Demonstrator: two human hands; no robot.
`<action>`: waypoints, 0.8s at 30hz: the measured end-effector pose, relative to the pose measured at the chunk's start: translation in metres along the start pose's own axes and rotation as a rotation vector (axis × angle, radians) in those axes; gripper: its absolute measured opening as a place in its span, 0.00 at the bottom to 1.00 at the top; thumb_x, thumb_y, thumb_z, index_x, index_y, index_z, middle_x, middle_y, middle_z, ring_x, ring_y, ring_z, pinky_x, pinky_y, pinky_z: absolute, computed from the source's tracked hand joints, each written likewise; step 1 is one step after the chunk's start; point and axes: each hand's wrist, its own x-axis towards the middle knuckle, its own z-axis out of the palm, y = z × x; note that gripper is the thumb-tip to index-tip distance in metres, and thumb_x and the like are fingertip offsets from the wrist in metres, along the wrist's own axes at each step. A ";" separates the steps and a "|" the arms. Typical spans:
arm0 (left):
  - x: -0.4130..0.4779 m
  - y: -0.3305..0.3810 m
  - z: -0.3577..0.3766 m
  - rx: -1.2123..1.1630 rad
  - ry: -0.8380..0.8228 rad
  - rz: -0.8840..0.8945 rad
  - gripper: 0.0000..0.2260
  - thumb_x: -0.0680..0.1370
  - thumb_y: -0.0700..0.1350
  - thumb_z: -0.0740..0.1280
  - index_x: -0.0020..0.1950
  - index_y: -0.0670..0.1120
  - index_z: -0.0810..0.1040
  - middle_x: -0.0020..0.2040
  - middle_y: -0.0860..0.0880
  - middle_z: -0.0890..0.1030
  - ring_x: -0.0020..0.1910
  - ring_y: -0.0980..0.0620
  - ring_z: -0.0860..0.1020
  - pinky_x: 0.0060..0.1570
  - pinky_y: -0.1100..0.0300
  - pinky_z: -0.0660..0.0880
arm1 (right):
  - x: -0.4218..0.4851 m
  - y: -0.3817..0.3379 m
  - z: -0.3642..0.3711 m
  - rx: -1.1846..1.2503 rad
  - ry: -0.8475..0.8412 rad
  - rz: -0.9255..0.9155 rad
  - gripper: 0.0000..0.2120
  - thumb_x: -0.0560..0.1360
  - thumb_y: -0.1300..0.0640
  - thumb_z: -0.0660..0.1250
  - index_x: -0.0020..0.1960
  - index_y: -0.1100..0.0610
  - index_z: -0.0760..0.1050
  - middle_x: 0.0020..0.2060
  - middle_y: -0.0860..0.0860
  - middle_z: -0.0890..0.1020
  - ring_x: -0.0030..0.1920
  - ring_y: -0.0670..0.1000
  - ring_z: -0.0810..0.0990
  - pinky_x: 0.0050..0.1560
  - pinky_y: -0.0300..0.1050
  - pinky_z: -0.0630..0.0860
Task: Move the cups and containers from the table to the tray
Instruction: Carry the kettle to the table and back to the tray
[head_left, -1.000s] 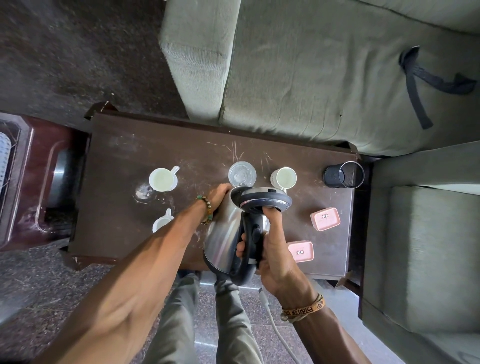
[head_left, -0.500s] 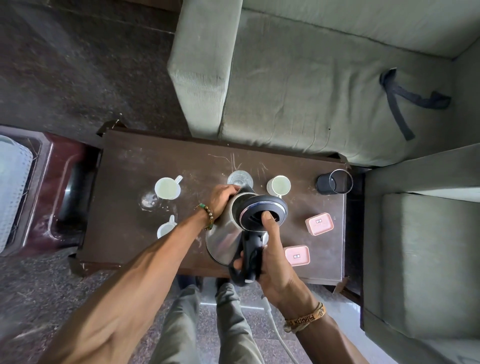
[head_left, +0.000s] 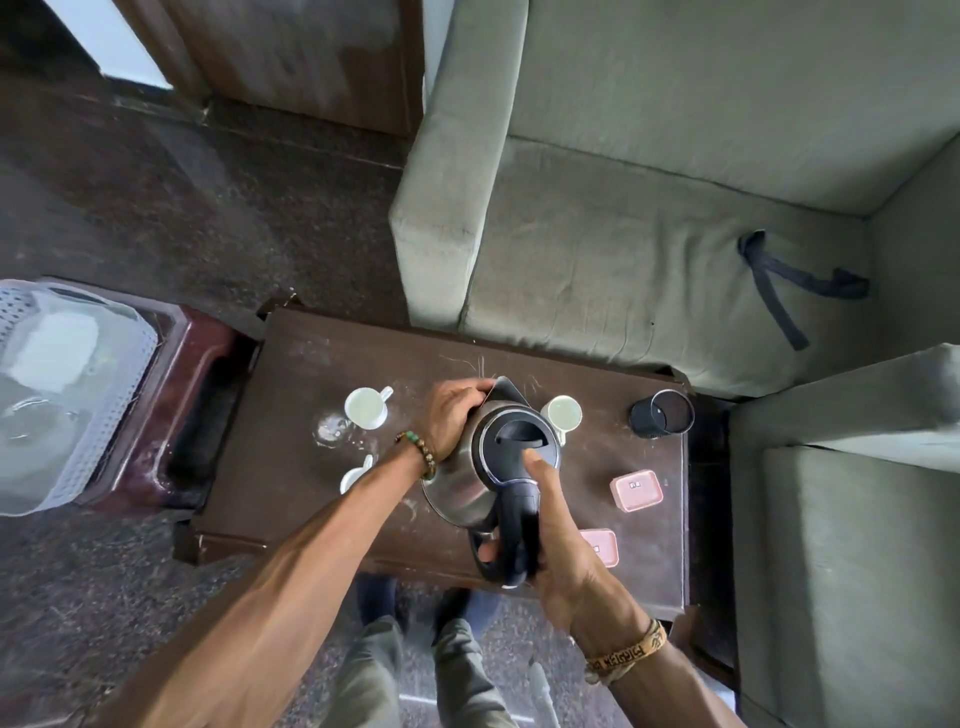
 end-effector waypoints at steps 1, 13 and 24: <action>-0.006 0.003 -0.002 0.009 0.015 0.013 0.23 0.70 0.44 0.58 0.57 0.35 0.82 0.58 0.41 0.82 0.60 0.47 0.79 0.59 0.61 0.72 | -0.005 0.000 0.001 0.004 -0.009 -0.003 0.47 0.54 0.17 0.67 0.46 0.59 0.85 0.38 0.62 0.84 0.37 0.57 0.82 0.49 0.54 0.75; -0.076 0.029 -0.059 -0.013 0.227 0.078 0.17 0.72 0.43 0.59 0.53 0.46 0.85 0.52 0.53 0.85 0.55 0.57 0.81 0.58 0.59 0.75 | -0.062 0.001 0.036 -0.319 -0.205 -0.182 0.37 0.60 0.18 0.63 0.37 0.54 0.79 0.33 0.57 0.81 0.31 0.52 0.73 0.32 0.41 0.69; -0.128 0.027 -0.190 -0.191 0.496 0.104 0.18 0.71 0.42 0.61 0.56 0.39 0.83 0.56 0.44 0.84 0.60 0.48 0.80 0.66 0.47 0.72 | -0.096 0.001 0.156 -0.656 -0.254 -0.341 0.18 0.61 0.37 0.72 0.38 0.51 0.81 0.32 0.49 0.83 0.30 0.48 0.76 0.35 0.47 0.76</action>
